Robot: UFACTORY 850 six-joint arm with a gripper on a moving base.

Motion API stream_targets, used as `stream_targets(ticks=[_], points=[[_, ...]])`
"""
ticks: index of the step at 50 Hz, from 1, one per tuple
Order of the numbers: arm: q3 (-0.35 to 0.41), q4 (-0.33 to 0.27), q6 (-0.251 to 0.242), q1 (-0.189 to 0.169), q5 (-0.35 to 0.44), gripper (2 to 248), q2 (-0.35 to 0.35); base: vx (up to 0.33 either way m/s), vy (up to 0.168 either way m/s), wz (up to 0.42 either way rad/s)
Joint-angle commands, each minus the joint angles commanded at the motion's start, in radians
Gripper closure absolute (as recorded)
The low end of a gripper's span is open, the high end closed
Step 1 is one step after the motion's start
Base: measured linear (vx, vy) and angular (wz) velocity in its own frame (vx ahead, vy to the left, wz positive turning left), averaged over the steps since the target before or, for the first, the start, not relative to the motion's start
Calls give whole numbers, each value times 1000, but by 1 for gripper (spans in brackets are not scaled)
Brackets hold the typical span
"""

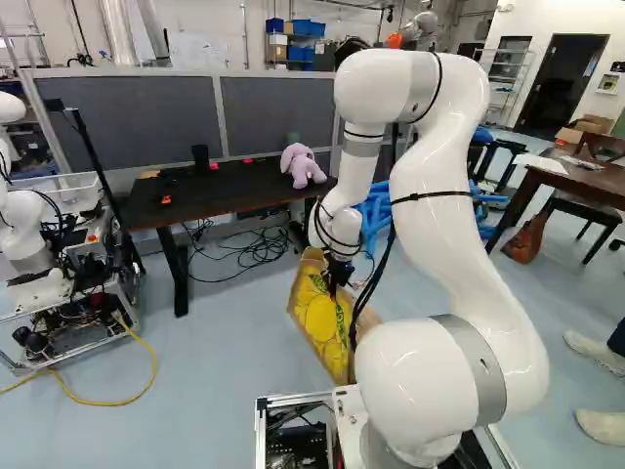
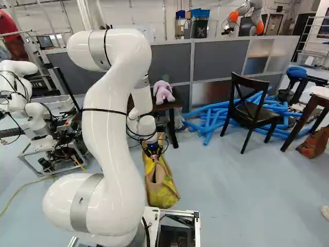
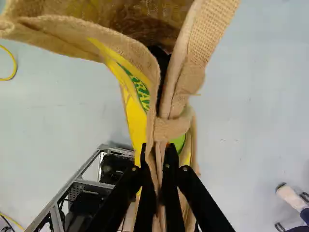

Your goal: Pick up the bag on the ground and place it on the table

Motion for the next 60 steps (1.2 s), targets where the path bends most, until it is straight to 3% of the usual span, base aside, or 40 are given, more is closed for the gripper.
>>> stream_targets(ticks=[28,60], points=[[38,0,0,-10,-23,228,113,0,0,0],[55,0,0,-11,-121,228,229,0,0,0]])
